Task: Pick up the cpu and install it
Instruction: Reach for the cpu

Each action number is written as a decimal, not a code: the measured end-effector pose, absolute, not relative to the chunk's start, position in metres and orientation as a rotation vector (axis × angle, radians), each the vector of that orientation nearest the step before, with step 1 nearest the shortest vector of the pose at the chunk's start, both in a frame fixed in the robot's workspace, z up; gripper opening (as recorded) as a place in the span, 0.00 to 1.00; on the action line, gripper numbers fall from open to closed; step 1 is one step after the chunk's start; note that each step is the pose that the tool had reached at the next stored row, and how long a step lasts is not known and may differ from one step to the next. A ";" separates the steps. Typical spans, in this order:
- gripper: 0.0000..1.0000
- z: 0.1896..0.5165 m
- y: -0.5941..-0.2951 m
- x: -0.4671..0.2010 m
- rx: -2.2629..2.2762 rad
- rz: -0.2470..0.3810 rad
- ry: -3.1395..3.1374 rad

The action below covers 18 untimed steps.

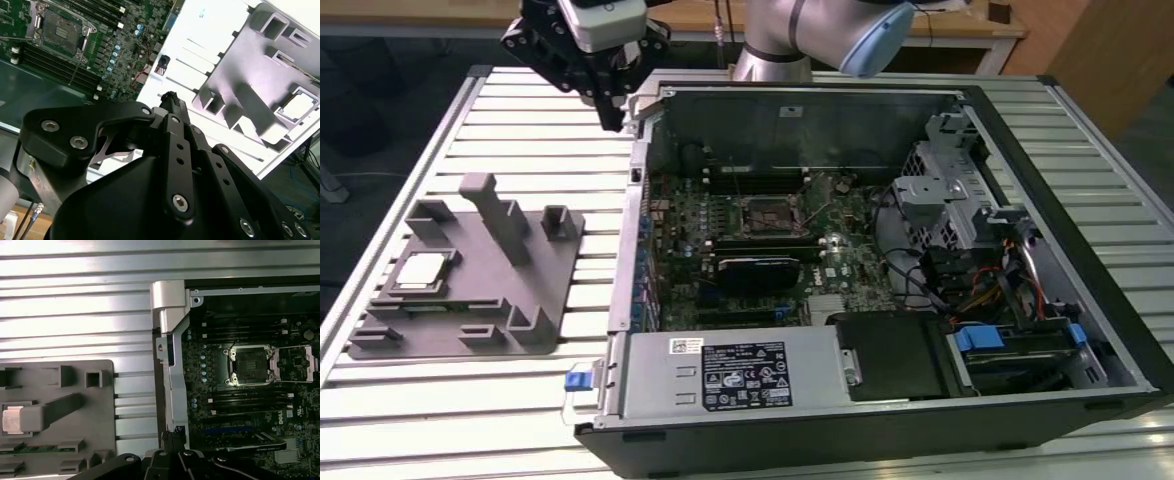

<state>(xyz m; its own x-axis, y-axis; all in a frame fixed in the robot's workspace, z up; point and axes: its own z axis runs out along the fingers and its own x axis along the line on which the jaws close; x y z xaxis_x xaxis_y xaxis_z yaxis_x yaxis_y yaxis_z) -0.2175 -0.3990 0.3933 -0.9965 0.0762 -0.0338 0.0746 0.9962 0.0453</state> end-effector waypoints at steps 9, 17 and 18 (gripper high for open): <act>0.11 0.393 -0.399 -0.235 0.117 0.069 3.102; 0.11 0.393 -0.399 -0.252 0.117 0.071 3.101; 0.11 0.393 -0.399 -0.254 0.117 0.071 3.101</act>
